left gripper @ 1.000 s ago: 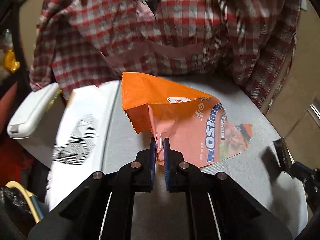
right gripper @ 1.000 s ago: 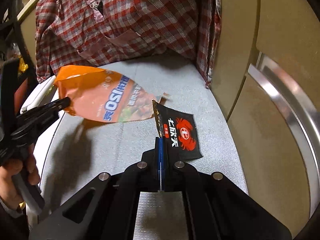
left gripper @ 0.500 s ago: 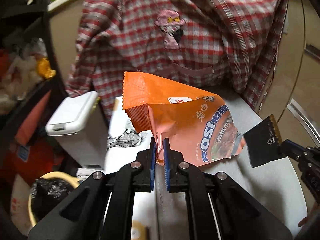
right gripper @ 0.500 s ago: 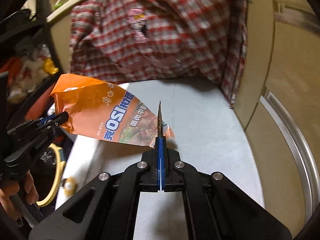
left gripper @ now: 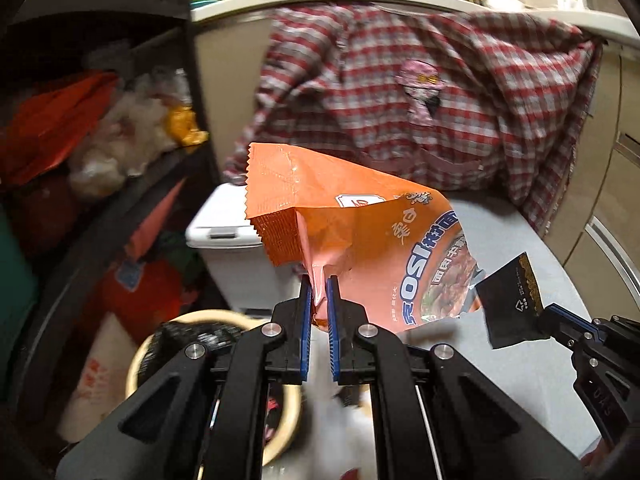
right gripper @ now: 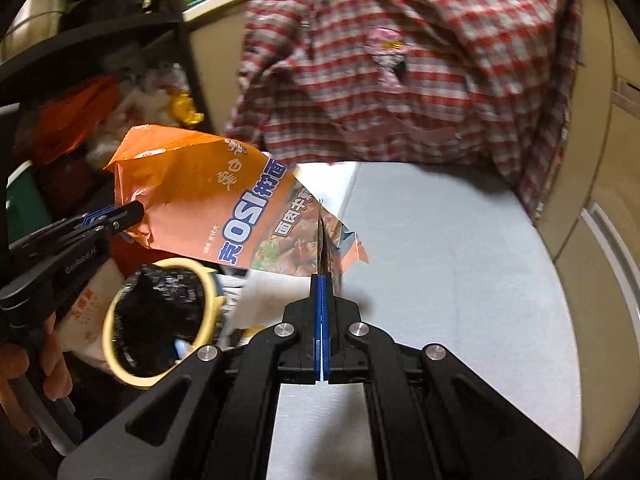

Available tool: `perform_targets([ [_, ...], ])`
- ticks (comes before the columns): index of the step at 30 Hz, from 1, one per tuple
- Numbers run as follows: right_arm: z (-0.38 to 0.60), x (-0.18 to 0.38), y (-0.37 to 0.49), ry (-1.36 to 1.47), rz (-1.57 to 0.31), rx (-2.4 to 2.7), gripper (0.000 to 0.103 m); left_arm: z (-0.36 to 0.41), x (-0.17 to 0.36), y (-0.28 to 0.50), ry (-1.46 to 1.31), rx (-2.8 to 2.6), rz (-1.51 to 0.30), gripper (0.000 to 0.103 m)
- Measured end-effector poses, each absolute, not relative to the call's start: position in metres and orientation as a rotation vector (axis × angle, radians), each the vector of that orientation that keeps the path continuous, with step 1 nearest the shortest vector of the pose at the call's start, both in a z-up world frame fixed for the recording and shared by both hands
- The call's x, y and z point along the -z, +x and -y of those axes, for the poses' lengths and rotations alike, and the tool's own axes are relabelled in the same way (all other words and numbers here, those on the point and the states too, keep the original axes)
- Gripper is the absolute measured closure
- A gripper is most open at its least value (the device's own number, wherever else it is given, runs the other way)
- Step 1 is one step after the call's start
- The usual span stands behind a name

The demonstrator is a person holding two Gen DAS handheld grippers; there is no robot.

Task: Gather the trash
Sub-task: 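Carry the orange bag and sachet to the bin and open both grippers over it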

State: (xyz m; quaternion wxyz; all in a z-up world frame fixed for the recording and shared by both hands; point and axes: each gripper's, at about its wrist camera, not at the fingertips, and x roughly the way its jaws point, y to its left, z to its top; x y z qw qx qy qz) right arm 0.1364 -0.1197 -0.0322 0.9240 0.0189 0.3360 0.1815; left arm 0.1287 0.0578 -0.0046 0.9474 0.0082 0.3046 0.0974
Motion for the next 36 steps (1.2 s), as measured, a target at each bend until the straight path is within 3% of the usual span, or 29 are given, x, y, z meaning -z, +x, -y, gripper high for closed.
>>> perform_targets([
  [18,-0.045,0.025,0.103,-0.025,-0.706,-0.64,0.103,-0.184,0.004,0.029,-0.018,-0.484,-0.629,0.096],
  [36,-0.137,0.086,0.122,-0.104,-0.827,-0.698,0.103,-0.259,0.075,0.042,-0.027,-0.572,-0.761,0.095],
])
